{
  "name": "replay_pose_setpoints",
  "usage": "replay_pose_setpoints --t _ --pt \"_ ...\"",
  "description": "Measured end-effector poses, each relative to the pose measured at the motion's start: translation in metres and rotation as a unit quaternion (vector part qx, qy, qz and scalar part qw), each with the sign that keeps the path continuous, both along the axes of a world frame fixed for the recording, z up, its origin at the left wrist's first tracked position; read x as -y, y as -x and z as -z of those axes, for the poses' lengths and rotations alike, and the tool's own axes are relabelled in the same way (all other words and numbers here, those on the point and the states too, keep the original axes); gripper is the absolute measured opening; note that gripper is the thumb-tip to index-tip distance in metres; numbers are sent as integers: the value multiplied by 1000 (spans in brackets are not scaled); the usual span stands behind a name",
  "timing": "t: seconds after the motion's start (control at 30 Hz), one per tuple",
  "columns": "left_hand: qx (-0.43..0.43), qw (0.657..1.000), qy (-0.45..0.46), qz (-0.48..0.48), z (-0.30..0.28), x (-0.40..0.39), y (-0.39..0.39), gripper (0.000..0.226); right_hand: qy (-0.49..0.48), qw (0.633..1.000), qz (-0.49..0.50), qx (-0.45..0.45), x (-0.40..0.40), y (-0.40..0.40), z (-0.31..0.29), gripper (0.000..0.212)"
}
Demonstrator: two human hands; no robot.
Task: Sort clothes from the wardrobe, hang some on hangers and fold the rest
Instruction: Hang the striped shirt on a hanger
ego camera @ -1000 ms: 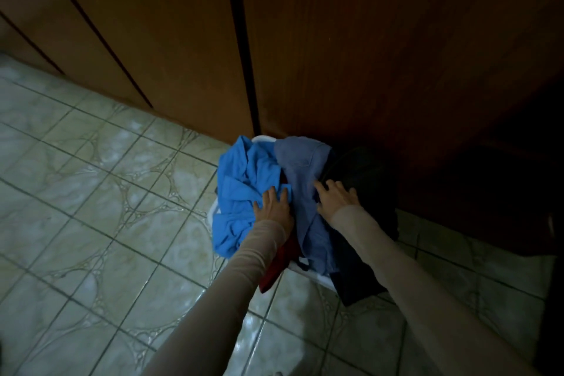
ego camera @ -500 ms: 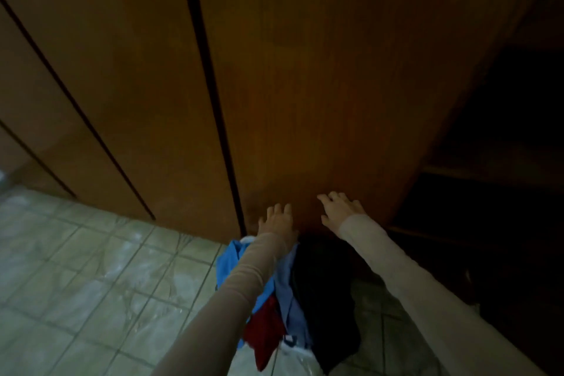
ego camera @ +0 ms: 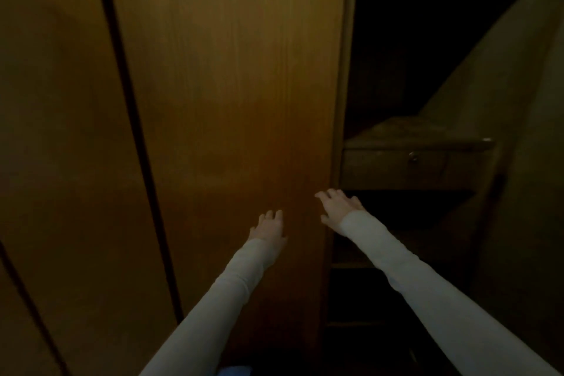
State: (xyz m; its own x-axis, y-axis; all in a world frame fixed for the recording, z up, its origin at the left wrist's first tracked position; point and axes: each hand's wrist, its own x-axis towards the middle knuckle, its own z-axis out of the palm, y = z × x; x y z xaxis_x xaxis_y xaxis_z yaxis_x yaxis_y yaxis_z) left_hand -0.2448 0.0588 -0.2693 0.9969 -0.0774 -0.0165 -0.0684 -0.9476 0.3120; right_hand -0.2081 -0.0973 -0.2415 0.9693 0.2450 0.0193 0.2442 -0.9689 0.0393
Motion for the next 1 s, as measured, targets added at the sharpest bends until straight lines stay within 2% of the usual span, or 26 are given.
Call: replay_pose_setpoints --t 0.17,0.33,0.57,0.73,0.87,0.93,1.0 --pt "50 997 13 56 -45 58 15 67 6 997 55 55 67 31 -59 55" --pt "54 991 57 110 -68 135 32 63 23 989 101 107 145 83 -108 52" --pt "92 965 118 217 -95 256 68 56 85 966 149 192 233 163 -170 57" --pt "79 937 184 286 -108 335 97 47 139 931 185 283 291 210 -207 59" --pt "58 918 244 308 -118 386 122 59 191 887 209 366 333 240 -225 56" --pt "44 903 277 327 -122 407 135 63 165 866 217 418 350 250 -230 54" --pt "37 886 298 354 -128 425 146 69 93 856 240 448 362 255 -235 53"
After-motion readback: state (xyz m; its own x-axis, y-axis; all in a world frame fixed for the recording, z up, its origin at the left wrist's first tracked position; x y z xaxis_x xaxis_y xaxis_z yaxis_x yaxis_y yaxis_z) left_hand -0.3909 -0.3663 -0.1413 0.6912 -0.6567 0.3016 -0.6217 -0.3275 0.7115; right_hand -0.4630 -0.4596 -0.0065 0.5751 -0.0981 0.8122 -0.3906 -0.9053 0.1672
